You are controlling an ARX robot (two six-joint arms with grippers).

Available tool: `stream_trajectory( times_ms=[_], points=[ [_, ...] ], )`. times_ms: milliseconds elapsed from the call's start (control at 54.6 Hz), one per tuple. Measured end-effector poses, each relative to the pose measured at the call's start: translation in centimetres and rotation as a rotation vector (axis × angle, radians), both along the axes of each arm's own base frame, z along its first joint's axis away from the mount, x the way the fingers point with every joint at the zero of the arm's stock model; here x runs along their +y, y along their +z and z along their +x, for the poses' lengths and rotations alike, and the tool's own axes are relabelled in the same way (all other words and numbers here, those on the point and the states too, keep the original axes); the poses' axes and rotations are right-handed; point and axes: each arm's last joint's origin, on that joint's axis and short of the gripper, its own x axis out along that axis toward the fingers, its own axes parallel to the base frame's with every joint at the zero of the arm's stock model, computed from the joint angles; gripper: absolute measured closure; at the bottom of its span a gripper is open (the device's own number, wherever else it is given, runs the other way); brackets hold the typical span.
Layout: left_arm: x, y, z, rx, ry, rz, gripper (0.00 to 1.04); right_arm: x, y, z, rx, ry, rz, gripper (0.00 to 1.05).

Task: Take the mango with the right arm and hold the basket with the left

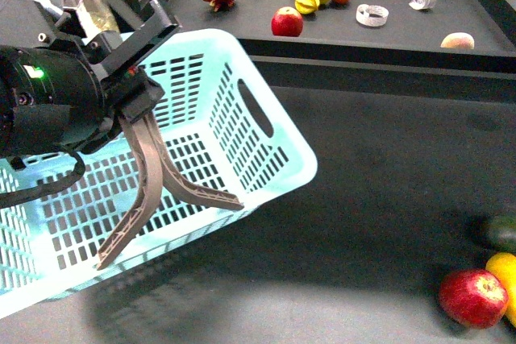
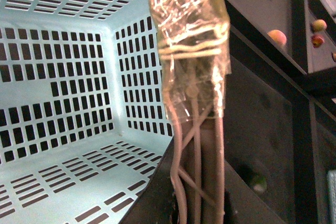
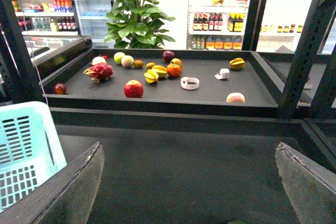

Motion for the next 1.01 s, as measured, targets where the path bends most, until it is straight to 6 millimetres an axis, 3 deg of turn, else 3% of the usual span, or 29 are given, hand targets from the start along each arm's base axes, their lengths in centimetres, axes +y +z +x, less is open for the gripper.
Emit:
stream_trajectory(
  times_ms=[311, 659, 1006],
  points=[
    [-3.1, 3.0, -2.2, -0.215, -0.207, 0.123, 0.98, 0.0, 0.0, 0.0, 0.0, 0.0, 0.0, 0.08],
    [-4.8, 2.7, -4.7, -0.312, -0.421, 0.152, 0.98, 0.0, 0.0, 0.0, 0.0, 0.0, 0.0, 0.08],
    [-5.3, 2.8, -5.0, -0.346, -0.464, 0.115, 0.98, 0.0, 0.0, 0.0, 0.0, 0.0, 0.0, 0.08]
  ],
)
